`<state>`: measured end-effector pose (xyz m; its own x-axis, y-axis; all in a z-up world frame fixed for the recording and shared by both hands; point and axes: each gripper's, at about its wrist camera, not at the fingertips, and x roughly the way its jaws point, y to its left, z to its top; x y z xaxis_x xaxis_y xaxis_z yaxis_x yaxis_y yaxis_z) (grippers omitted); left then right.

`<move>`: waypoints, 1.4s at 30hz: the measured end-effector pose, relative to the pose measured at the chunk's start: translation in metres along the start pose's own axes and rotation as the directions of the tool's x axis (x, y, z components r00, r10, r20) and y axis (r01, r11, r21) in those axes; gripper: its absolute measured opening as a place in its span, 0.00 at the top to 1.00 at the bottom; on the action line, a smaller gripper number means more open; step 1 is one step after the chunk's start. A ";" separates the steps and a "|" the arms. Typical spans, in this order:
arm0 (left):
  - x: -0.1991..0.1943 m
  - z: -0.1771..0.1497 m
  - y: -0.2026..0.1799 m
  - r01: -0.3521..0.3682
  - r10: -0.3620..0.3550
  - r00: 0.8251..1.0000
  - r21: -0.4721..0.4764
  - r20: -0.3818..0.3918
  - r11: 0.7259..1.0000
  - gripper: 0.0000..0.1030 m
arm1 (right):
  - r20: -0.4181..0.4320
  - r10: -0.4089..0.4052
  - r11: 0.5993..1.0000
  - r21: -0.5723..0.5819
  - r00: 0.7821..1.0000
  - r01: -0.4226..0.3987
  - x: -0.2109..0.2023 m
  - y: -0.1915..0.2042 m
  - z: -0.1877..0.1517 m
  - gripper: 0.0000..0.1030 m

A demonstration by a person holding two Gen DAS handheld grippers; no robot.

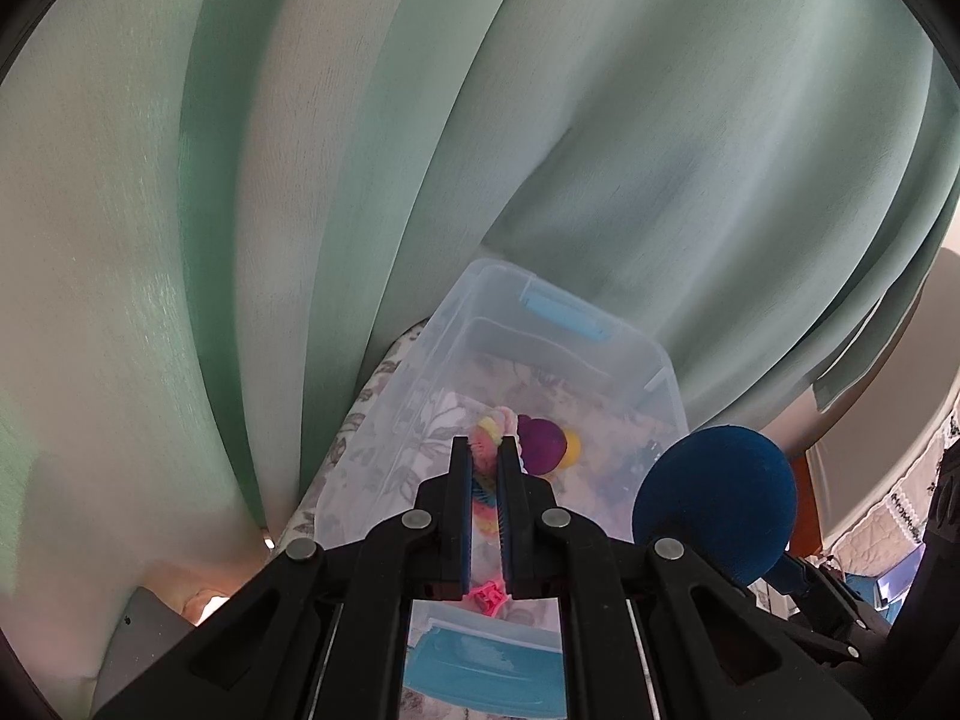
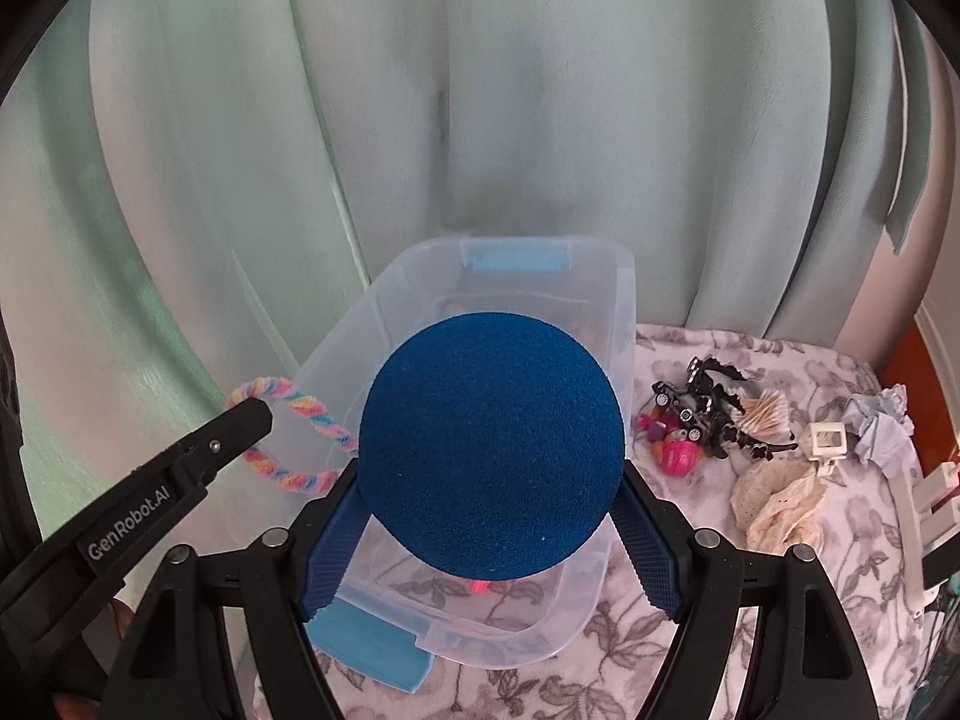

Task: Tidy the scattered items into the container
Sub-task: 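Carry the rainbow rope toy and blue ball with both grippers over the clear box, then open both grippers to drop the rope toy and blue ball into the box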

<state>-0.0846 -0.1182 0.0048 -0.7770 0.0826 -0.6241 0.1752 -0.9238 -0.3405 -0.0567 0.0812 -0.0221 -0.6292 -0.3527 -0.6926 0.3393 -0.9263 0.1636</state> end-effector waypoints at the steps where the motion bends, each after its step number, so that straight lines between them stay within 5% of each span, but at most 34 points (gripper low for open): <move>1: 0.002 0.000 0.000 -0.002 0.002 1.000 0.000 -0.003 1.000 0.93 | -0.005 0.002 1.000 0.001 1.000 -0.002 0.003 -0.001 0.000 0.21; 27: 0.006 -0.002 -0.003 -0.009 0.010 0.999 0.020 -0.033 1.000 0.91 | -0.040 0.017 1.000 -0.011 0.999 -0.018 0.010 0.003 -0.001 0.19; 42: -0.011 0.000 -0.017 0.005 -0.004 1.000 0.049 -0.021 0.999 0.45 | 0.011 0.005 1.000 -0.002 1.000 -0.005 -0.012 -0.003 0.002 0.17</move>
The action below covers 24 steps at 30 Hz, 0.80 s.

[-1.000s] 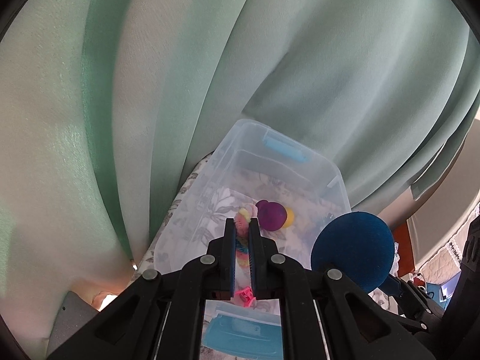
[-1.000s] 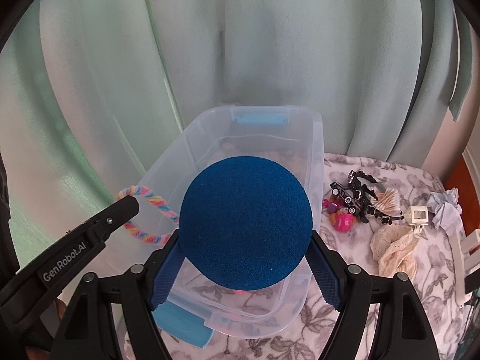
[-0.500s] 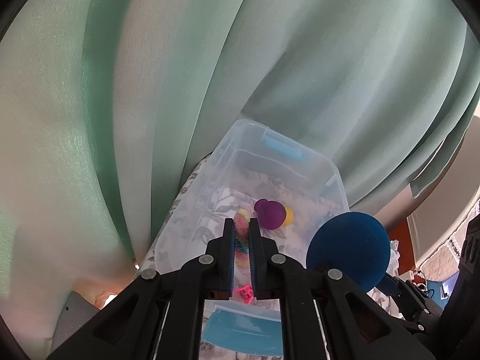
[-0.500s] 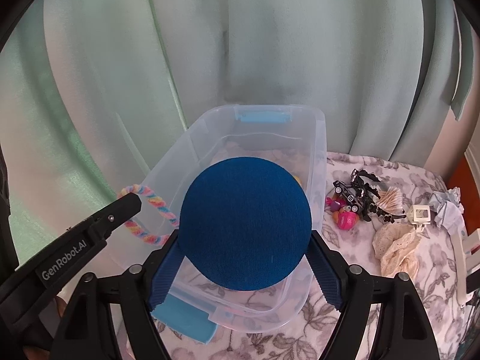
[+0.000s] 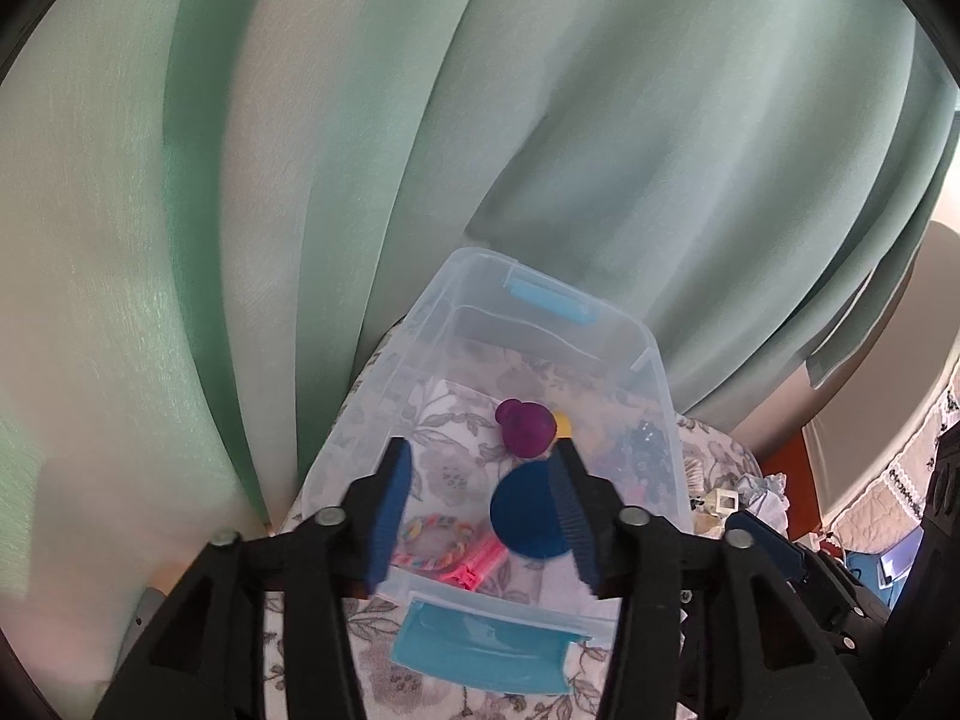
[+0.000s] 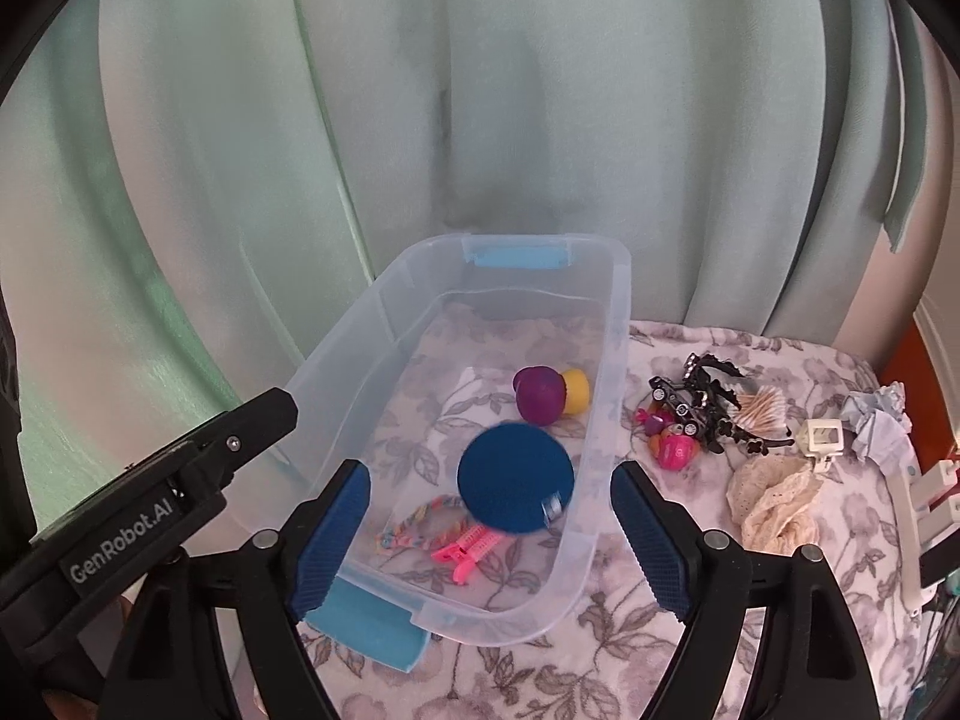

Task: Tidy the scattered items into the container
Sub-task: 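Open both grippers to drop the rope toy and blue ball into the box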

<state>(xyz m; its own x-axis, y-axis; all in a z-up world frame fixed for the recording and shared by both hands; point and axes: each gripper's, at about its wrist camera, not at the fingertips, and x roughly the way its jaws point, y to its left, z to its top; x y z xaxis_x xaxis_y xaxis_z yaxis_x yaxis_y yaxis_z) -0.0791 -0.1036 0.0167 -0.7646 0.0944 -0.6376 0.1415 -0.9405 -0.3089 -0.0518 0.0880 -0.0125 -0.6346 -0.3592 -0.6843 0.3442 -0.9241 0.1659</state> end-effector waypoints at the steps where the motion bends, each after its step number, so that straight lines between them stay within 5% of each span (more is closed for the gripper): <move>1: -0.001 0.000 -0.002 0.003 -0.003 1.000 0.001 0.002 1.000 0.43 | 0.004 -0.001 1.000 0.002 1.000 0.001 -0.002 -0.001 0.000 0.17; 12: -0.027 0.000 -0.034 0.028 -0.030 0.999 0.052 0.042 0.998 0.31 | 0.067 -0.010 0.998 0.066 0.998 0.005 -0.040 -0.029 -0.001 0.01; 24: -0.055 -0.009 -0.090 0.022 -0.034 0.996 0.145 0.082 0.989 0.21 | 0.161 -0.006 0.985 0.169 0.987 -0.021 -0.093 -0.083 -0.010 0.00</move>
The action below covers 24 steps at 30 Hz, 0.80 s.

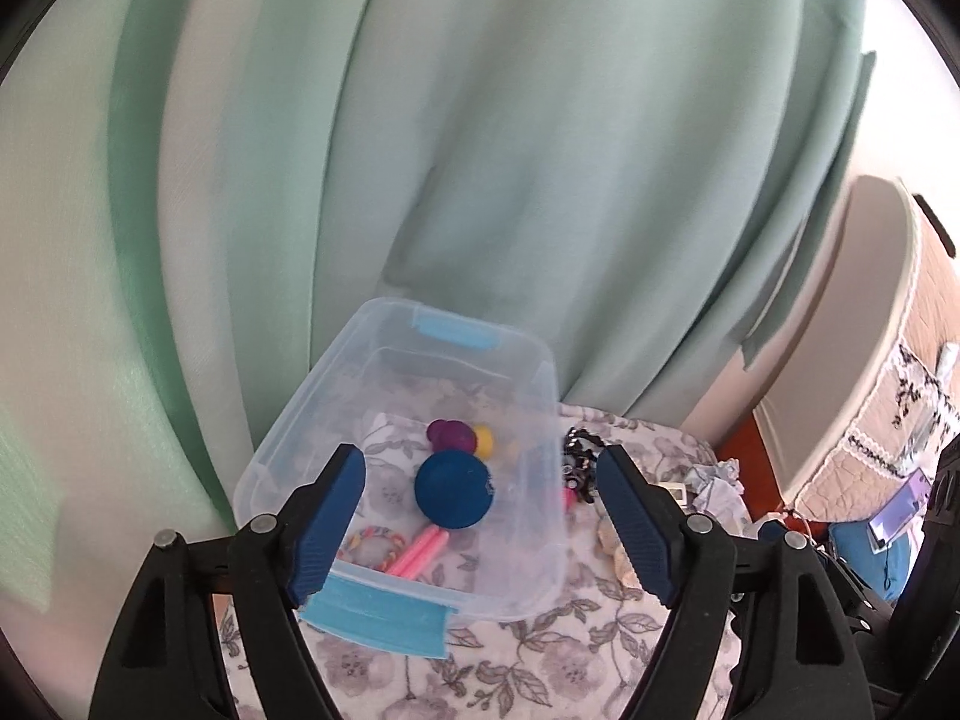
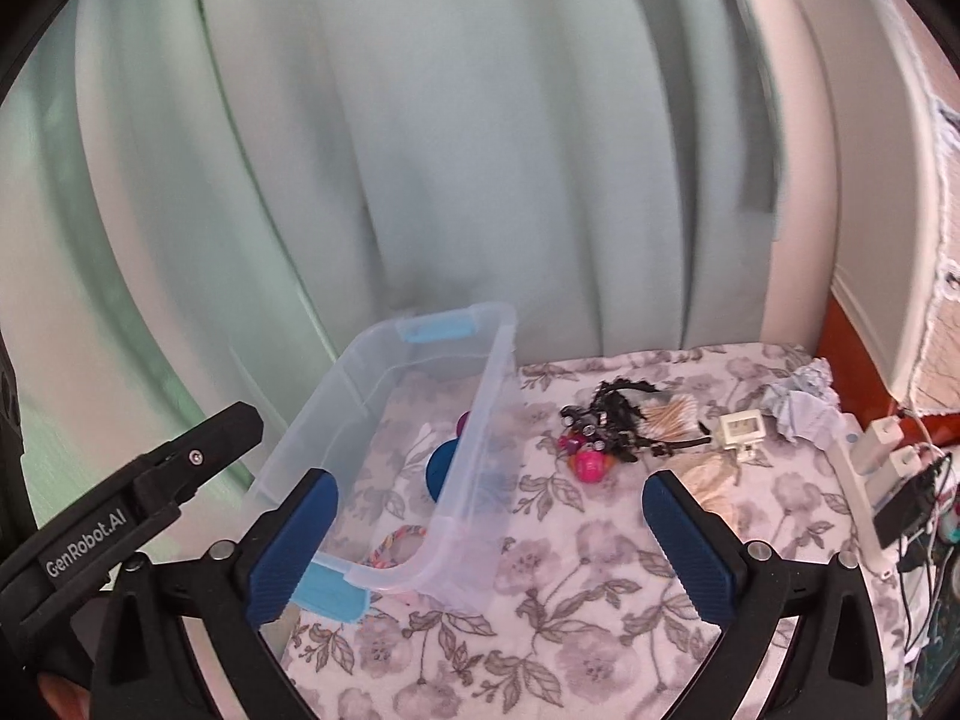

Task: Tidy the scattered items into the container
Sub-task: 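Open both grippers to drop the rope toy and blue ball into the box, then move both grippers back toward the lace cloth and crumpled paper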

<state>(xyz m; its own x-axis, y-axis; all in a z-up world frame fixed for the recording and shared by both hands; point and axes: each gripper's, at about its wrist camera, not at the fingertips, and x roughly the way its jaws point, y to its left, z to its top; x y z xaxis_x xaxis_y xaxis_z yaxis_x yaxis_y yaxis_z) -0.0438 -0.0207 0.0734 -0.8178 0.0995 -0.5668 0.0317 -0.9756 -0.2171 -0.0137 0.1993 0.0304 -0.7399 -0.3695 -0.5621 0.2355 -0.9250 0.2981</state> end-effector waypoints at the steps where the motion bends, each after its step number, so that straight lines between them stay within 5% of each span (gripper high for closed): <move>1: -0.001 0.000 -0.005 0.003 -0.003 1.000 0.006 0.002 1.000 0.21 | 0.008 0.000 1.000 0.008 1.000 0.000 -0.005 -0.005 0.001 0.00; 24: -0.023 -0.021 -0.131 0.024 -0.030 0.999 0.216 0.026 0.976 0.07 | 0.205 -0.054 0.969 0.248 0.977 0.001 -0.099 -0.135 -0.005 0.00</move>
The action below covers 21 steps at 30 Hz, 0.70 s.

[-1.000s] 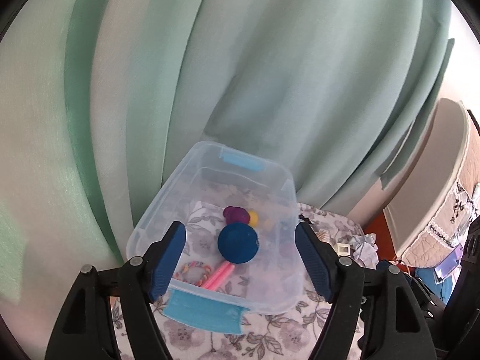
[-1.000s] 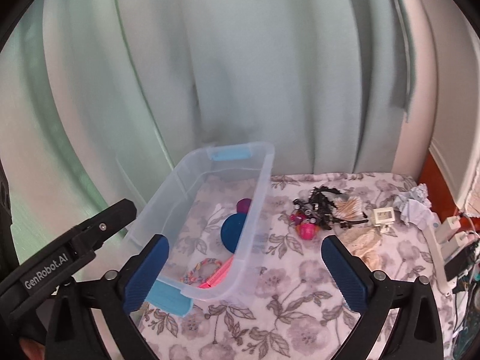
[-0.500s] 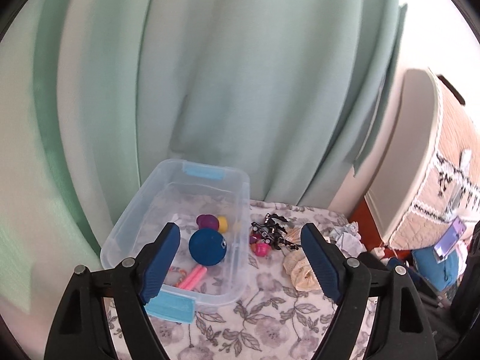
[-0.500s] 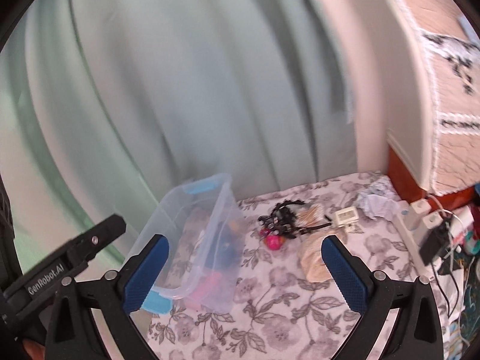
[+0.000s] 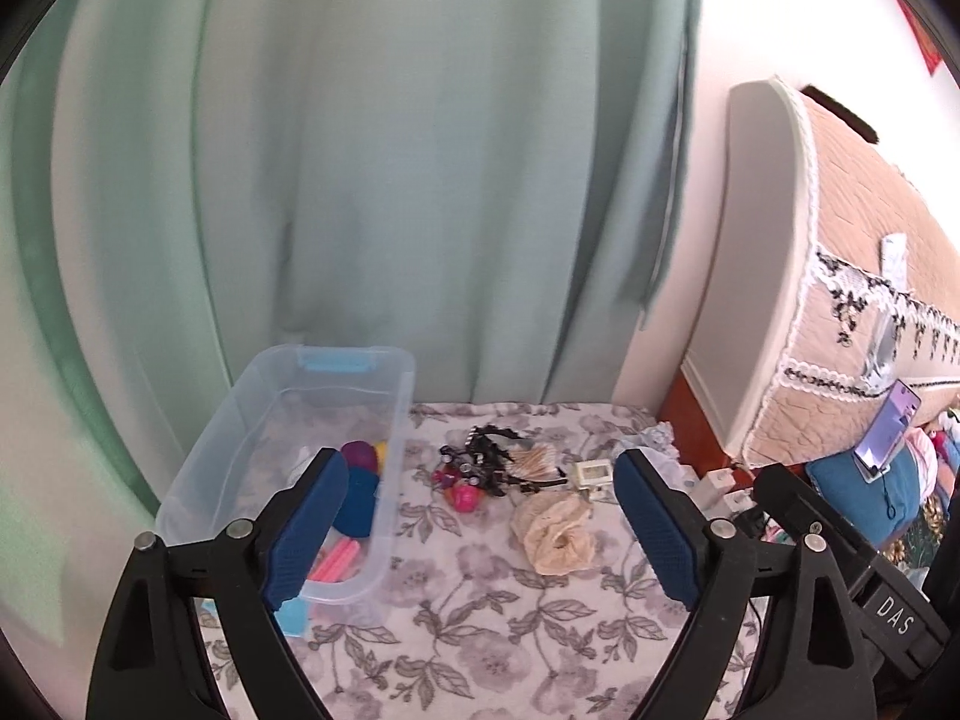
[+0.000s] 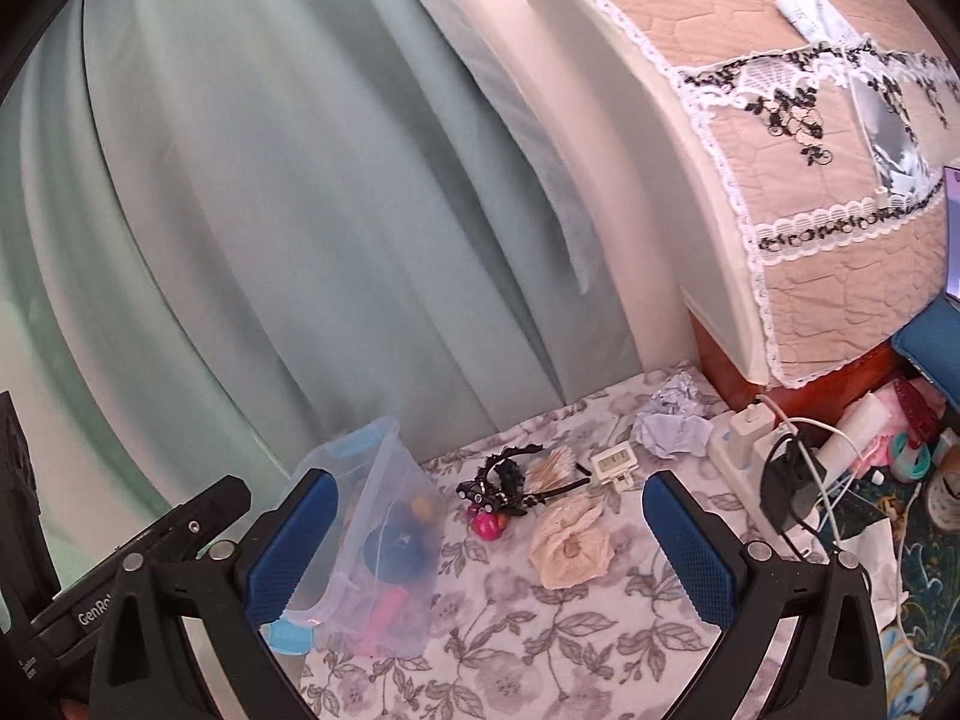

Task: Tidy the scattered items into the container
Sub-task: 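Move both grippers back toward the lace cloth and crumpled paper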

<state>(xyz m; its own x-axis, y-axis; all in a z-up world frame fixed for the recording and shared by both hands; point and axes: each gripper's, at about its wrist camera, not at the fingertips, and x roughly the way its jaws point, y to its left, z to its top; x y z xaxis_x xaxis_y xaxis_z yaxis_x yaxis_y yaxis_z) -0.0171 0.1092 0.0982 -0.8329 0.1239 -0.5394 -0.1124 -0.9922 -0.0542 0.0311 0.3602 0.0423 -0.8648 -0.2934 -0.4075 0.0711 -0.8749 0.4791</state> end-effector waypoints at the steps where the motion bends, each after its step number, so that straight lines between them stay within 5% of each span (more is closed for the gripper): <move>1: 0.001 0.000 -0.003 0.002 -0.002 1.000 -0.001 0.001 1.000 0.06 | 0.002 -0.001 1.000 0.003 1.000 0.001 -0.002 -0.003 0.000 0.00; 10: 0.013 -0.008 -0.022 0.046 -0.046 0.999 -0.025 -0.015 0.999 0.01 | 0.047 -0.015 1.000 0.019 0.999 0.014 -0.011 -0.032 -0.002 0.00; 21: 0.054 -0.025 -0.027 0.115 -0.120 0.990 -0.069 -0.073 0.991 0.00 | -0.022 -0.060 0.998 0.035 0.998 0.061 0.022 -0.061 -0.014 0.00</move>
<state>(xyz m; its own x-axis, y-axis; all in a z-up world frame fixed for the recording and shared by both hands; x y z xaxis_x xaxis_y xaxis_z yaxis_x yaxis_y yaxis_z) -0.0458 0.1426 0.0493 -0.7716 0.2407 -0.5888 -0.1699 -0.9700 -0.1739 0.0151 0.4015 -0.0066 -0.8562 -0.2485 -0.4530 0.0005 -0.8772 0.4802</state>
